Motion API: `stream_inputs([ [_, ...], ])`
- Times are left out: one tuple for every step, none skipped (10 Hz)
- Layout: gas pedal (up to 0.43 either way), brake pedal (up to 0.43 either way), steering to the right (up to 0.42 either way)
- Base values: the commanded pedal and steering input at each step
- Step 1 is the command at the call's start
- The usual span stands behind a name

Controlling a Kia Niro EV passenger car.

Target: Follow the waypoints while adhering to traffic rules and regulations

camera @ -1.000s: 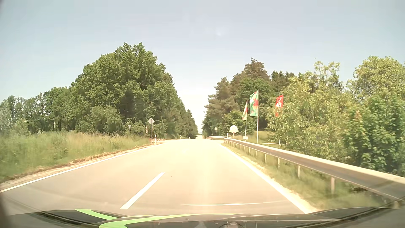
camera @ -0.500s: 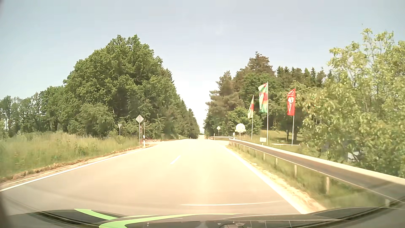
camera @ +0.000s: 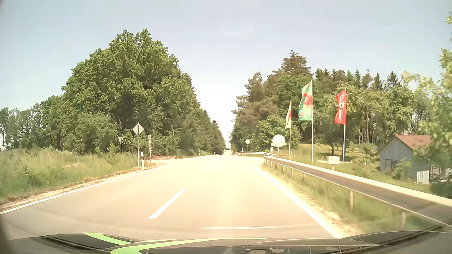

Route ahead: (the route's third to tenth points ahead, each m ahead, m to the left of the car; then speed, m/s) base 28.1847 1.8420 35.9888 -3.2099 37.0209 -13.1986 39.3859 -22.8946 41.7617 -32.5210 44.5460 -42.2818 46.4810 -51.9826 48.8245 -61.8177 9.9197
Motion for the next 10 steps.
stream_inputs([
  [0.000, 0.268, -0.015],
  [0.000, 0.268, -0.014],
  [0.000, 0.268, -0.015],
  [0.000, 0.268, -0.015],
  [0.000, 0.268, -0.015],
  [0.000, 0.268, -0.015],
  [0.000, 0.268, -0.015],
  [0.000, 0.256, -0.014],
  [0.000, 0.244, -0.014],
  [0.000, 0.244, -0.014],
])
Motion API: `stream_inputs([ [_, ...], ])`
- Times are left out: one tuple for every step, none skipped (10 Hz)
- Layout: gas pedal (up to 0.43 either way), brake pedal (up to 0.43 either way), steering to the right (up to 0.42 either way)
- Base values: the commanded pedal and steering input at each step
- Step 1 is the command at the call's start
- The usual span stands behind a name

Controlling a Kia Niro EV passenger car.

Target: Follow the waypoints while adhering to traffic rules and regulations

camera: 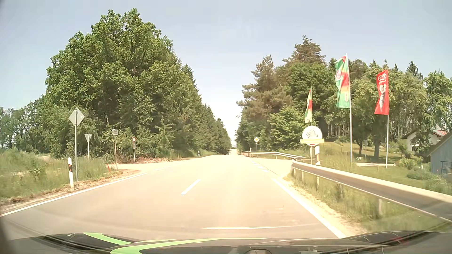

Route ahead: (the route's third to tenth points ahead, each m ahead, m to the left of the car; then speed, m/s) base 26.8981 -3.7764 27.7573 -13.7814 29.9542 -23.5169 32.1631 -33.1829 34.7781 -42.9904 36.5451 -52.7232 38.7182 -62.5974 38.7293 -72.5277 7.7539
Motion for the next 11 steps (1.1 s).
stream_inputs([
  [0.000, 0.238, -0.014],
  [0.000, 0.220, -0.014],
  [0.000, 0.189, -0.014],
  [0.000, 0.171, -0.014],
  [0.000, 0.165, -0.013],
  [0.000, 0.165, -0.012],
  [0.000, 0.165, -0.010],
  [0.000, 0.159, -0.006],
  [0.000, 0.152, 0.003],
  [0.000, 0.146, 0.010],
  [0.000, 0.140, 0.014],
])
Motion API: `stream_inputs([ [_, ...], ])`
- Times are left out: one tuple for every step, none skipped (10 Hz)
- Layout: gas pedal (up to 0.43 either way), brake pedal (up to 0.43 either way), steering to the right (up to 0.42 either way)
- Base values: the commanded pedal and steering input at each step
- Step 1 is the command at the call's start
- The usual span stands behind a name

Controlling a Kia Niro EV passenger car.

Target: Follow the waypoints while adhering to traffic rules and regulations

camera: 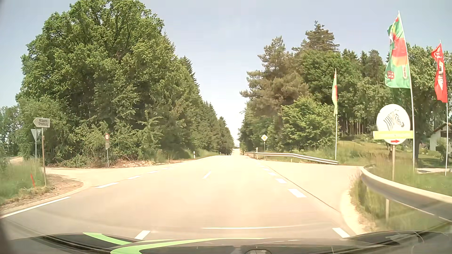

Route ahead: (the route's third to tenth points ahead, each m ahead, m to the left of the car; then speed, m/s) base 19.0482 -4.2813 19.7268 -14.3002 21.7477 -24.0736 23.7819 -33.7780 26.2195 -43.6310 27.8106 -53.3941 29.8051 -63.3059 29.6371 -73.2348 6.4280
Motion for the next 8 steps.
stream_inputs([
  [0.000, 0.140, 0.021],
  [0.000, 0.140, 0.035],
  [0.000, 0.037, 0.051],
  [0.000, 0.000, 0.067],
  [0.000, 0.000, 0.088],
  [0.000, 0.000, 0.111],
  [0.000, 0.000, 0.132],
  [0.000, 0.000, 0.150],
])
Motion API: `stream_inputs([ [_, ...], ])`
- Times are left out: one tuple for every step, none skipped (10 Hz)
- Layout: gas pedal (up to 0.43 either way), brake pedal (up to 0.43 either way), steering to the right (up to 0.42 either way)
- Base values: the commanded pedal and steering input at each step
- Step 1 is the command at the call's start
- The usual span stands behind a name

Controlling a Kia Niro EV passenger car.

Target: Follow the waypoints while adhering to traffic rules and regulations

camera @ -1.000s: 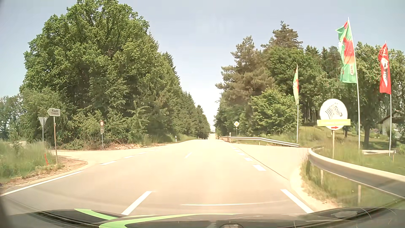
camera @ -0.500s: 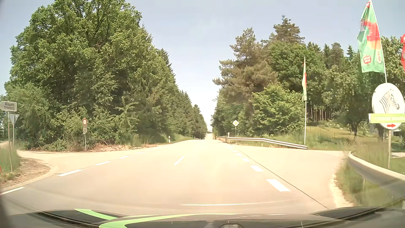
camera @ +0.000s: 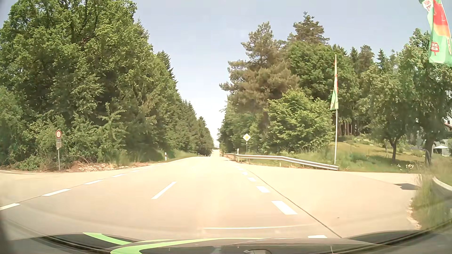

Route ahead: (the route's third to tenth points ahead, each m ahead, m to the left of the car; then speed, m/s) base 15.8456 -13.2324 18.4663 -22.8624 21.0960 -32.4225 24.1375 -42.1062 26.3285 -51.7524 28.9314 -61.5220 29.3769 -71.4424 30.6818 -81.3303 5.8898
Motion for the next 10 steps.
stream_inputs([
  [0.000, 0.000, 0.168],
  [0.000, 0.000, 0.186],
  [0.000, 0.000, 0.202],
  [0.000, 0.000, 0.225],
  [0.000, 0.000, 0.246],
  [0.000, 0.000, 0.265],
  [0.000, 0.000, 0.287],
  [0.000, 0.000, 0.308],
  [0.000, 0.000, 0.320],
  [0.000, 0.000, 0.334],
])
